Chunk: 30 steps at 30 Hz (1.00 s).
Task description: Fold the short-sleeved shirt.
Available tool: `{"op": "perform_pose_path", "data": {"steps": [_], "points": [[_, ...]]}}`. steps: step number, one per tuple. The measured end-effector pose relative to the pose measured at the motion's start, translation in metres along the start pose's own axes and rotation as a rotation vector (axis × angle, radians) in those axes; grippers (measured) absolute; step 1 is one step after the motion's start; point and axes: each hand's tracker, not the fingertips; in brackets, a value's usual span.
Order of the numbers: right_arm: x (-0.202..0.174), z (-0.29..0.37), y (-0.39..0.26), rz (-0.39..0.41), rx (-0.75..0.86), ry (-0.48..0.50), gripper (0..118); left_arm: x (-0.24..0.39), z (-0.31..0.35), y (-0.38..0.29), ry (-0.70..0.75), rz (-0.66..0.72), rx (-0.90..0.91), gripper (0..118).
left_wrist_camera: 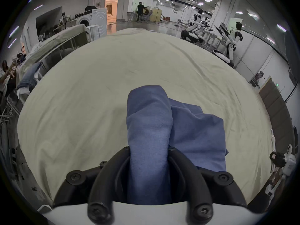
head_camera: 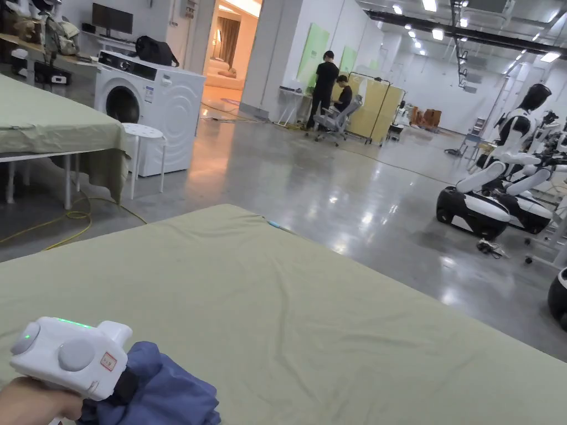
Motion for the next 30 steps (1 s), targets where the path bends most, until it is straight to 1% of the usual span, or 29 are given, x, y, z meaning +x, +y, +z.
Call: {"op": "perform_pose_path", "data": {"steps": [1, 2, 3, 4, 6, 7, 9, 10, 11, 14, 15, 16, 17, 18, 19, 20, 21, 23, 25, 26, 30], "points": [[0.002, 0.002, 0.001, -0.004, 0.001, 0.000, 1, 0.002, 0.004, -0.001, 0.025, -0.012, 0.020, 44], [0.005, 0.008, 0.001, -0.011, 0.002, -0.001, 1, 0.004, 0.014, -0.001, 0.024, -0.011, 0.038, 62], [0.009, 0.014, 0.001, -0.020, 0.010, -0.002, 1, 0.009, 0.030, 0.000, 0.029, -0.016, 0.075, 77], [0.012, 0.021, 0.000, -0.026, 0.020, -0.002, 1, 0.016, 0.045, 0.000, 0.050, -0.027, 0.123, 84], [0.023, 0.040, 0.000, -0.021, 0.056, -0.027, 1, 0.048, 0.085, 0.003, 0.064, -0.089, 0.252, 84], [0.028, 0.051, 0.002, -0.021, 0.079, -0.044, 1, 0.073, 0.106, 0.002, 0.064, -0.123, 0.306, 84], [0.040, 0.076, 0.009, -0.027, 0.131, -0.076, 1, 0.128, 0.132, 0.003, -0.008, -0.193, 0.380, 84], [0.045, 0.088, 0.013, -0.018, 0.157, -0.102, 1, 0.155, 0.141, 0.002, -0.036, -0.228, 0.413, 84], [0.049, 0.103, 0.018, 0.000, 0.200, -0.143, 1, 0.195, 0.150, -0.003, -0.054, -0.292, 0.465, 84], [0.065, 0.137, 0.034, 0.042, 0.296, -0.218, 1, 0.293, 0.168, -0.018, -0.074, -0.406, 0.583, 83], [0.070, 0.145, 0.040, 0.063, 0.316, -0.247, 1, 0.319, 0.172, -0.023, -0.097, -0.421, 0.607, 82], [0.076, 0.155, 0.045, 0.082, 0.355, -0.289, 1, 0.338, 0.163, -0.024, -0.106, -0.422, 0.639, 80], [0.085, 0.163, 0.051, 0.086, 0.411, -0.322, 1, 0.364, 0.167, -0.033, -0.125, -0.426, 0.670, 75], [0.093, 0.170, 0.057, 0.076, 0.439, -0.341, 1, 0.382, 0.170, -0.039, -0.146, -0.409, 0.685, 63], [0.103, 0.178, 0.063, 0.045, 0.466, -0.352, 1, 0.399, 0.172, -0.046, -0.181, -0.392, 0.707, 32], [0.112, 0.186, 0.067, 0.023, 0.505, -0.354, 1, 0.413, 0.171, -0.052, -0.185, -0.359, 0.740, 12], [0.120, 0.192, 0.071, 0.009, 0.530, -0.363, 1, 0.425, 0.172, -0.057, -0.192, -0.318, 0.751, 11], [0.134, 0.194, 0.079, 0.014, 0.533, -0.389, 0, 0.441, 0.172, -0.063, -0.219, -0.309, 0.780, 11], [0.142, 0.196, 0.081, 0.005, 0.550, -0.391, 0, 0.456, 0.171, -0.067, -0.187, -0.325, 0.788, 11], [0.145, 0.195, 0.082, 0.003, 0.558, -0.382, 0, 0.461, 0.172, -0.069, -0.215, -0.333, 0.791, 11], [0.146, 0.198, 0.082, -0.003, 0.580, -0.357, 0, 0.474, 0.180, -0.077, -0.205, -0.369, 0.808, 11]]}}
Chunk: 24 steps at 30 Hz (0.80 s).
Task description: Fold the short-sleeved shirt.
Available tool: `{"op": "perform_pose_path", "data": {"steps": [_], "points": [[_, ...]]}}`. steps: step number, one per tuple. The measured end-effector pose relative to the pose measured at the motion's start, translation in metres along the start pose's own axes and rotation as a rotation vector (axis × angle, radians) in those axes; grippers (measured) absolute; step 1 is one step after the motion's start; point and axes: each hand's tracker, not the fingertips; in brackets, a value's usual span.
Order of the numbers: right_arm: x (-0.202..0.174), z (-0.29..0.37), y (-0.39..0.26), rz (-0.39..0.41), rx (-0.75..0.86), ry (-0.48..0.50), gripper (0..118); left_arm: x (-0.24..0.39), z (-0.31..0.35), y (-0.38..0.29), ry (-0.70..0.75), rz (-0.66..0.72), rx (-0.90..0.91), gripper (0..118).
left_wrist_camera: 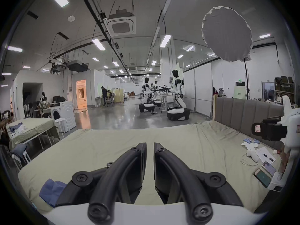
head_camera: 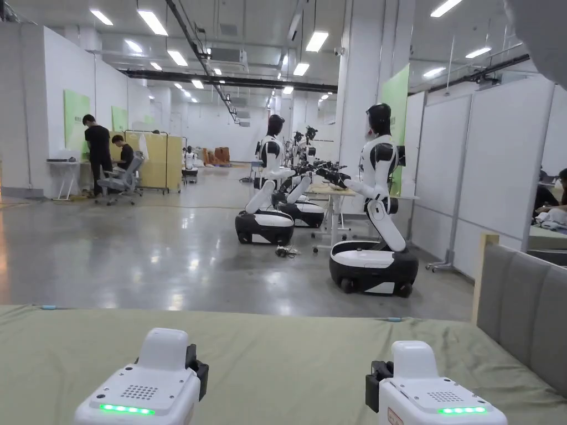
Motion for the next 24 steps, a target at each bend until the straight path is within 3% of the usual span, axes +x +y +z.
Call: {"op": "perform_pose_path", "data": {"steps": [3, 4, 6, 7, 9, 10, 12, 13, 16, 19, 24], "points": [[-0.001, 0.001, 0.000, 0.004, 0.010, 0.004, 1, 0.002, 0.001, 0.001, 0.000, -0.008, 0.005, 13], [-0.002, 0.001, 0.001, 0.005, 0.014, 0.004, 4, 0.001, 0.001, 0.000, 0.004, -0.009, 0.014, 30], [-0.002, 0.001, 0.002, 0.005, 0.015, 0.004, 27, -0.002, 0.001, 0.003, 0.004, -0.002, 0.020, 67], [-0.002, 0.001, 0.003, 0.007, 0.014, -0.001, 45, -0.002, 0.000, 0.004, -0.004, -0.001, 0.011, 84], [-0.005, 0.004, 0.007, 0.019, 0.019, -0.007, 51, 0.000, 0.000, 0.005, 0.028, -0.004, 0.024, 87], [-0.005, 0.005, 0.008, 0.023, 0.030, 0.000, 63, 0.000, 0.001, 0.006, 0.029, 0.001, 0.041, 91], [-0.008, 0.007, 0.011, 0.037, 0.050, -0.006, 105, -0.004, 0.003, 0.009, 0.013, 0.044, 0.071, 92], [-0.009, 0.009, 0.012, 0.046, 0.064, -0.009, 118, -0.006, 0.003, 0.009, 0.011, 0.049, 0.073, 92], [-0.011, 0.012, 0.019, 0.067, 0.091, -0.001, 118, -0.005, 0.003, 0.012, 0.111, 0.059, 0.104, 92], [-0.013, 0.012, 0.025, 0.071, 0.082, -0.002, 118, -0.010, 0.003, 0.018, 0.056, 0.106, 0.070, 92], [-0.020, 0.013, 0.022, 0.001, 0.054, -0.079, 118, -0.008, 0.007, 0.020, 0.060, 0.057, 0.071, 92]]}}
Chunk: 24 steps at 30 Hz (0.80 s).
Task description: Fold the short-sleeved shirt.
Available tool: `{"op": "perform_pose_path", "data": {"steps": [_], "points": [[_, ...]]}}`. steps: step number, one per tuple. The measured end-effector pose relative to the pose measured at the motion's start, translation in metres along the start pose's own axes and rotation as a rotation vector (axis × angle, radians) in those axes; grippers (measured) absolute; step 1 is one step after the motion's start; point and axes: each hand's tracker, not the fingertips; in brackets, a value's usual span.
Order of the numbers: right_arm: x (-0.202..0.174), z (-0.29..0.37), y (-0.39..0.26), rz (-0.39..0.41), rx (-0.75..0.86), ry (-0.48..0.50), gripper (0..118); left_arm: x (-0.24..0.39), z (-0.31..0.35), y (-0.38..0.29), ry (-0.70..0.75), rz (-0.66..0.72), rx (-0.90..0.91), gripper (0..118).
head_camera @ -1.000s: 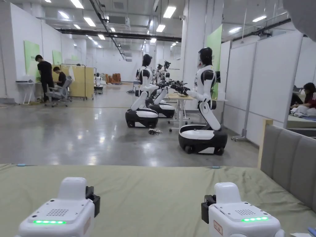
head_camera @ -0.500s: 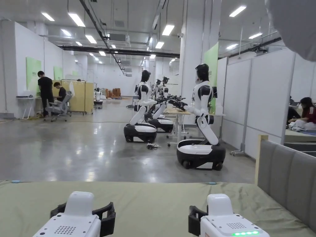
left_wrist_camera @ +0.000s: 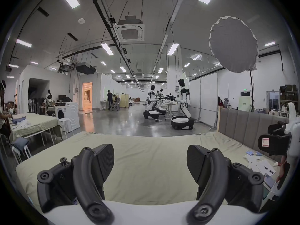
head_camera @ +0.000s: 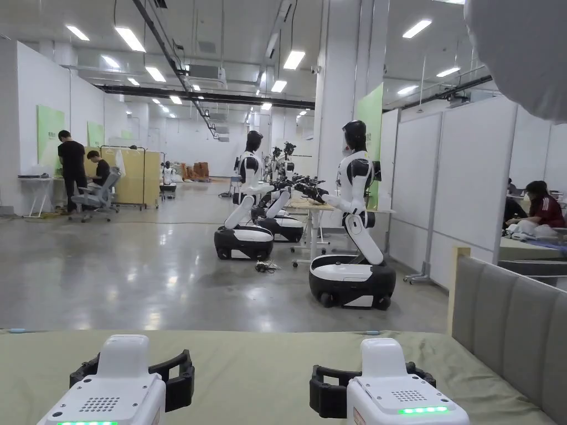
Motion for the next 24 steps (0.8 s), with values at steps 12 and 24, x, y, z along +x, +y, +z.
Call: {"op": "perform_pose_path", "data": {"steps": [12, 24], "points": [[-0.024, 0.001, -0.013, 0.042, -0.136, -0.172, 118, -0.006, 0.005, -0.001, 0.026, 0.029, 0.006, 92], [-0.021, 0.013, -0.003, -0.069, -0.138, -0.013, 118, -0.007, 0.007, -0.006, 0.025, 0.027, -0.011, 92]]}}
